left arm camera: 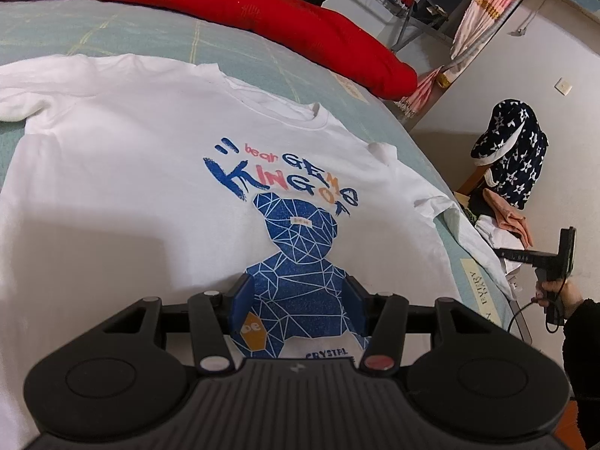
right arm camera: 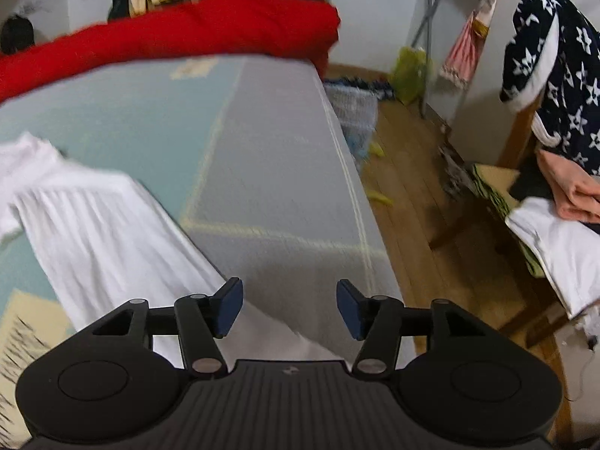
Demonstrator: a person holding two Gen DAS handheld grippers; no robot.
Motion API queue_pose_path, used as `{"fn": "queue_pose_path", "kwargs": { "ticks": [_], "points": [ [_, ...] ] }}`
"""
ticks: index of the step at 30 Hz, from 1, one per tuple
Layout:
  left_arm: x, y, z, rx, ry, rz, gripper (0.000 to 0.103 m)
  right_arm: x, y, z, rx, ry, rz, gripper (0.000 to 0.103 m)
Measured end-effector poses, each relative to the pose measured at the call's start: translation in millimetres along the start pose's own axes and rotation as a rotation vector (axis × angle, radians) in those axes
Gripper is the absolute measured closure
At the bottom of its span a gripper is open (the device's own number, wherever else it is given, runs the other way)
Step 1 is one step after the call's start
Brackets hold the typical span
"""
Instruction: Fold clothes
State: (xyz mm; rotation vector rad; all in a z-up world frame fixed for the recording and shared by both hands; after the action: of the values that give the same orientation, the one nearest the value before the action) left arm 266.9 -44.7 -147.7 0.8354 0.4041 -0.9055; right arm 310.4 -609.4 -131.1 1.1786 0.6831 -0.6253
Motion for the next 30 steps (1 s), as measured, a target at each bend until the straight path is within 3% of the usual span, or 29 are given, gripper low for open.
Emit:
{"fn": "queue_pose_path", "kwargs": {
  "ticks": [4, 8, 11, 12, 16, 19, 23, 25, 30],
  "points": [
    [0, 0, 1, 0.005, 0.012, -0.002, 0.050, -7, -3, -1, -0.012, 0.005, 0.022, 0.042],
    [2, 0, 3, 0.014, 0.015, 0.000, 0.045, -22, 3, 1, 0.008, 0.072, 0.067, 0.042],
    [3, -1, 5, 0.026, 0.021, 0.004, 0.043, -10, -4, -7, -0.044, 0.064, -0.002, 0.043],
    [3, -1, 6, 0.031, 0.025, 0.003, 0.043, -4, -8, -10, -0.043, 0.075, -0.018, 0.045],
    [3, -1, 7, 0.037, 0.030, 0.000, 0.043, 0, -12, -29, -0.050, 0.105, -0.002, 0.085],
    [3, -2, 7, 0.040, 0.037, 0.000, 0.043, -4, -5, -29, -0.089, 0.034, 0.004, 0.092],
    [3, -2, 8, 0.042, 0.042, 0.003, 0.043, -6, 20, 6, -0.050, -0.136, 0.049, 0.090],
    [3, -2, 8, 0.042, 0.042, 0.003, 0.043, -8, 27, 21, 0.026, -0.160, 0.054, 0.068],
    [2, -2, 7, 0.034, 0.032, 0.001, 0.042, -19, 21, 44, 0.121, -0.207, 0.064, 0.051]
  ]
}}
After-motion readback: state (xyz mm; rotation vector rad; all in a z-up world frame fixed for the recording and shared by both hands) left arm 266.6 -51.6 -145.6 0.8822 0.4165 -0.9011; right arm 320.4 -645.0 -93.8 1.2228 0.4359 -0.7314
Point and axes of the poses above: each gripper's, at about its wrist camera, not at the fingertips, and x roughly the way its jaws point, z to its right, y to its top, the point moved 7 cm from there along x, roughly the way its jaws point, and after that the axes turned 13 degrees about -x, right-handed, at the moved point
